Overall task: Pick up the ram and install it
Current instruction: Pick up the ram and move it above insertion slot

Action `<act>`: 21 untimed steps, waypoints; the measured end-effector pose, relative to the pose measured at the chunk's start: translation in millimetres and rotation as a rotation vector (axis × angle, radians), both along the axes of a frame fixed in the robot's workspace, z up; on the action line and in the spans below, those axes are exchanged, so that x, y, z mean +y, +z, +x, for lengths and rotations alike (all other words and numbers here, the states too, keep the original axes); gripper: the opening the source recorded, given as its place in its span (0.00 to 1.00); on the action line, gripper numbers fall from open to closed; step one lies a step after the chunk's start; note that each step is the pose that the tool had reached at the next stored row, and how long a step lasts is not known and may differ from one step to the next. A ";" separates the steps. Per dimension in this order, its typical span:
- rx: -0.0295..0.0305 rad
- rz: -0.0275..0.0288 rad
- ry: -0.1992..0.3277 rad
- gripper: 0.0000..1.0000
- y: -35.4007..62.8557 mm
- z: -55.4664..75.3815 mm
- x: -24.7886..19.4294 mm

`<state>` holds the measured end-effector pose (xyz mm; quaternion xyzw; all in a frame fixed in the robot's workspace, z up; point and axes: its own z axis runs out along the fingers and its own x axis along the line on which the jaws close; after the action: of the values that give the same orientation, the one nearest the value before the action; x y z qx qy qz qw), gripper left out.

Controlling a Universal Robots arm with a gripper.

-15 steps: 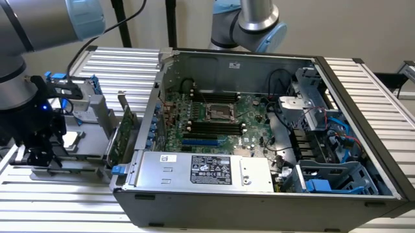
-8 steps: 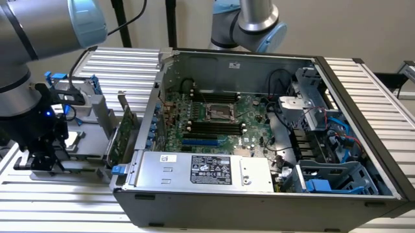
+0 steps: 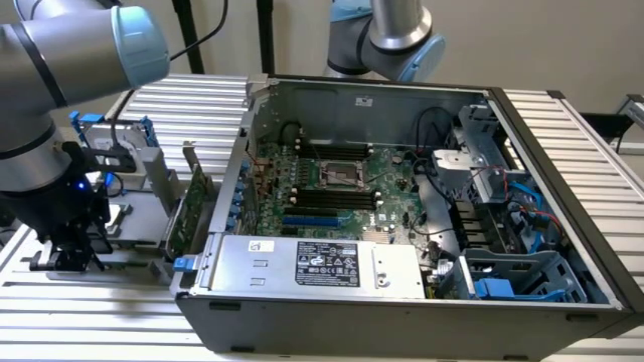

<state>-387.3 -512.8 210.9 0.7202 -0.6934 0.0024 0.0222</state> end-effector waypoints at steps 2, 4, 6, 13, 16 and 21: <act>0.0000 0.0000 -0.012 0.36 -3.8 0.0 0.1; 0.0000 0.0000 -0.032 0.36 -7.3 0.1 0.3; 0.0007 -0.0001 -0.049 0.36 -10.5 0.0 0.6; 0.0008 0.0001 -0.056 0.36 -12.1 0.0 1.1; 0.0009 0.0001 -0.056 0.36 -12.1 0.0 1.3; 0.0008 0.0002 -0.056 0.36 -12.7 2.4 1.6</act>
<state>-384.9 -511.2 198.2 0.7005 -0.7133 0.0014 0.0224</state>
